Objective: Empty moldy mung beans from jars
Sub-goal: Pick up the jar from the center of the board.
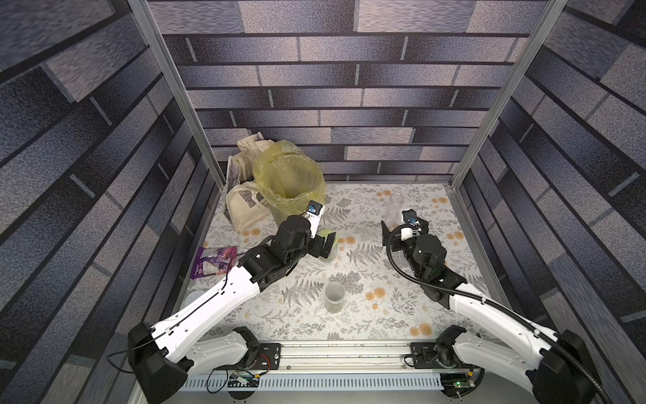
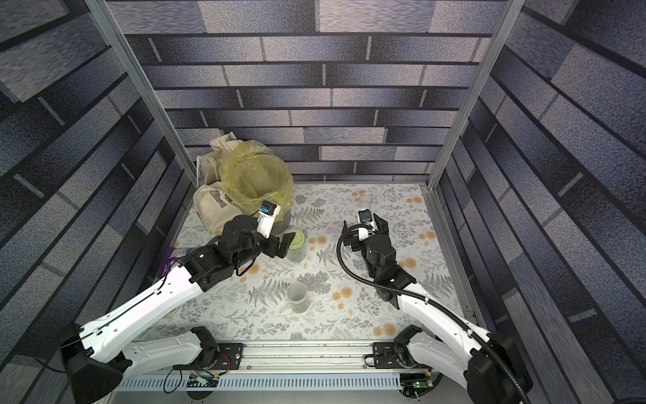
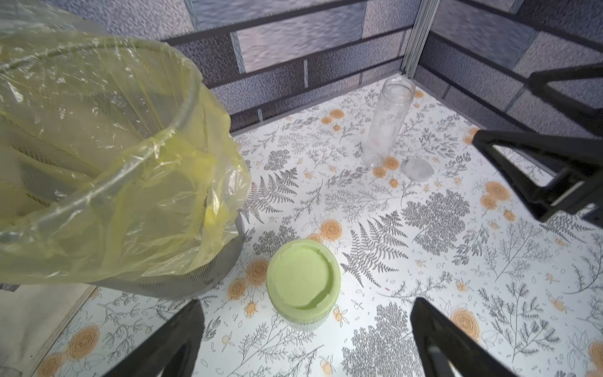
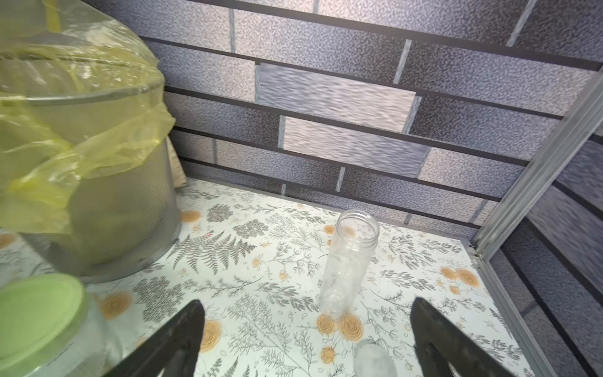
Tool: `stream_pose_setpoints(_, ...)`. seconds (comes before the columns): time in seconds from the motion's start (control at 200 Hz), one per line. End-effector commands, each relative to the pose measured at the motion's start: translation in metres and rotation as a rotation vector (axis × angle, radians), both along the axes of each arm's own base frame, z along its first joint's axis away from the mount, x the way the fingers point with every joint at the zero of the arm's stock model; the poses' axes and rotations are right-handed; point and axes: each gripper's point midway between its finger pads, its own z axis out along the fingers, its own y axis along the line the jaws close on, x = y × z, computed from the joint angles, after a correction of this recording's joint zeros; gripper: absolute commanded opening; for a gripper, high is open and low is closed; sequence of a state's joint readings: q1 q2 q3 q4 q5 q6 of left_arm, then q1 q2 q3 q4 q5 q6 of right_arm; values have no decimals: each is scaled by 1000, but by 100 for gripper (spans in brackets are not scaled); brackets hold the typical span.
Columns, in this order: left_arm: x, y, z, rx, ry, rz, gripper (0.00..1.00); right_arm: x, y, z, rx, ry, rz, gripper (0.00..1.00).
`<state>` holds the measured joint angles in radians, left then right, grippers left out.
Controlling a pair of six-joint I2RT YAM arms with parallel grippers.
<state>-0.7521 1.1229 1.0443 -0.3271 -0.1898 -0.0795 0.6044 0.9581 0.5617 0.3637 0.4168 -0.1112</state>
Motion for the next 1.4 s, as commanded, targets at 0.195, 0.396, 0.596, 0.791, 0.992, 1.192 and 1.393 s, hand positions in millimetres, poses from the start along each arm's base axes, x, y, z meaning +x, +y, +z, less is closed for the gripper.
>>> stream_pose_setpoints(0.195,2,-5,-26,87,65,-9,100,-61,21,-12,109,149,283,100)
stream_pose_setpoints(0.396,8,-11,-43,54,198,-28,100,-81,33,-10,140,193,396,100)
stream_pose_setpoints(0.596,13,-16,-60,102,325,-28,100,-82,33,-22,149,231,393,100)
stream_pose_setpoints(0.791,18,-20,-78,175,417,-23,100,-90,37,-25,196,234,433,100)
stream_pose_setpoints(0.992,25,-19,-96,255,488,8,100,-92,35,-30,184,244,433,100)
stream_pose_setpoints(1.192,31,-16,-103,299,505,33,100,-92,38,-36,178,257,441,100)
stream_pose_setpoints(1.393,39,-12,-111,337,520,54,100,-89,40,-37,180,251,447,100)
